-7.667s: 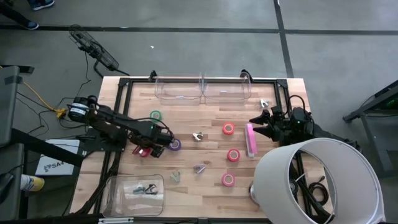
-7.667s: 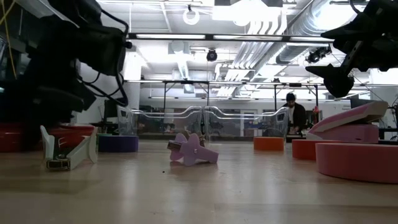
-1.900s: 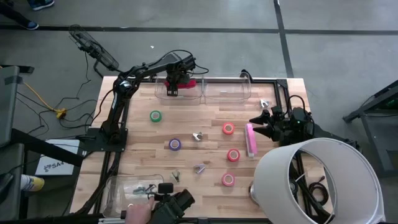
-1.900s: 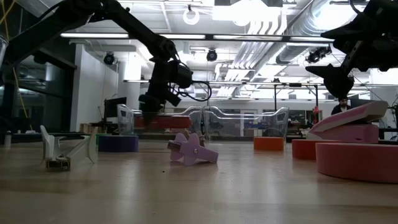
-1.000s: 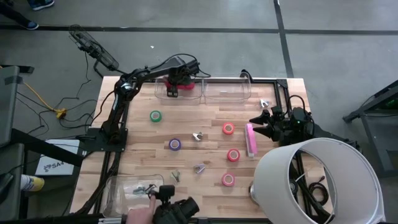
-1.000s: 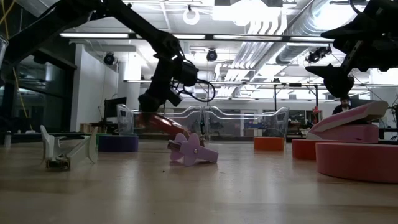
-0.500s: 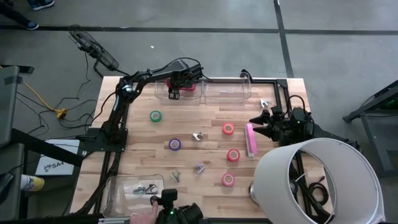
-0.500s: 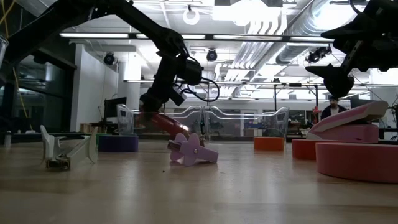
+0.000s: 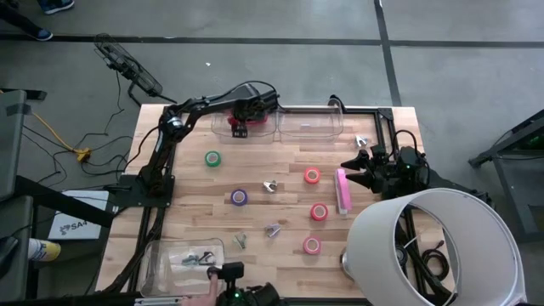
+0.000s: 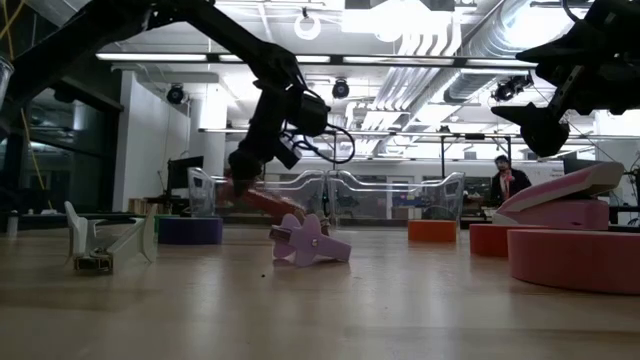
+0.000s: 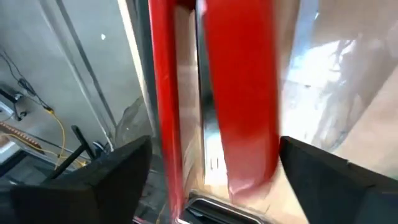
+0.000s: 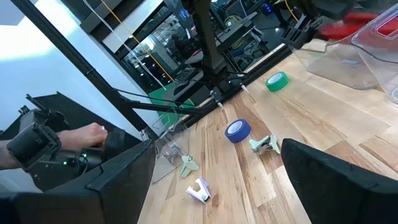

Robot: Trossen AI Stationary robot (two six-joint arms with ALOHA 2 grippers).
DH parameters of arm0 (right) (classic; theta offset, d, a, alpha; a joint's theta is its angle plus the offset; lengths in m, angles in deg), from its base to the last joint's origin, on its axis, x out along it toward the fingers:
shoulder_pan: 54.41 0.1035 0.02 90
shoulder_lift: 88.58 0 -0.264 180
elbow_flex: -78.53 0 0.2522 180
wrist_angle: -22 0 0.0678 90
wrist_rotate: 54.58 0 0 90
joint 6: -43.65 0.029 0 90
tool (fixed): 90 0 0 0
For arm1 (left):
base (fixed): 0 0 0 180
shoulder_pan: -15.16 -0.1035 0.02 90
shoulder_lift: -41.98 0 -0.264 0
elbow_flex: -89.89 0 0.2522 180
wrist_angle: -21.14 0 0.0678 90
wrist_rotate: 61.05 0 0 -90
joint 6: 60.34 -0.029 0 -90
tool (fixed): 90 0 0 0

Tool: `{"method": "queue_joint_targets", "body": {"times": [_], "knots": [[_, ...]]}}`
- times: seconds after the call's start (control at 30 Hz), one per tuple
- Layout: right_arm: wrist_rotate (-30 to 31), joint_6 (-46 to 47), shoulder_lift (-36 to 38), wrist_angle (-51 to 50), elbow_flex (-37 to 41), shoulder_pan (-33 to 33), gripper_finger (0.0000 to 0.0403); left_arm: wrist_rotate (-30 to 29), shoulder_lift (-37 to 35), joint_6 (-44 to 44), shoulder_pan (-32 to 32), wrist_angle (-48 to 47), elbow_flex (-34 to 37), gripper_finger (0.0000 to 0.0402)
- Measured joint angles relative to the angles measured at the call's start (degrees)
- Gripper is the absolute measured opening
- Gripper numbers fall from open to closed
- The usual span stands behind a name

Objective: Pick and place Stapler, Stapler remover, tape
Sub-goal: Put the red stapler into the top left transparent bin, then put the green tape into the top right transparent bin

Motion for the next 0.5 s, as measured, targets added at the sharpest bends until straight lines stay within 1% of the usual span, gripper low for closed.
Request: {"method": "queue_joint_targets", "body": {"times": [0.13,0.33,0.4,0.5], "knots": [[0.0,0.0,0.0,0.0,0.0,0.01,0.0339,0.03,0.0,0.58,1.09,-0.37,0.0,0.0375],[0.02,0.0,0.0,0.0,0.0,-0.01,0.0339,0.48,0.0,3.48,1.44,-1.93,-0.06,0.0378],[0.02,0.0,0.0,0.0,0.0,-0.01,0.0339,0.64,0.0,5.14,1.42,-3.42,-1.3,0.0378],[0.0,0.0,0.0,0.0,0.0,0.01,0.0339,1.42,-0.02,7.49,1.4,-4.92,-5.01,0.0378]]}}
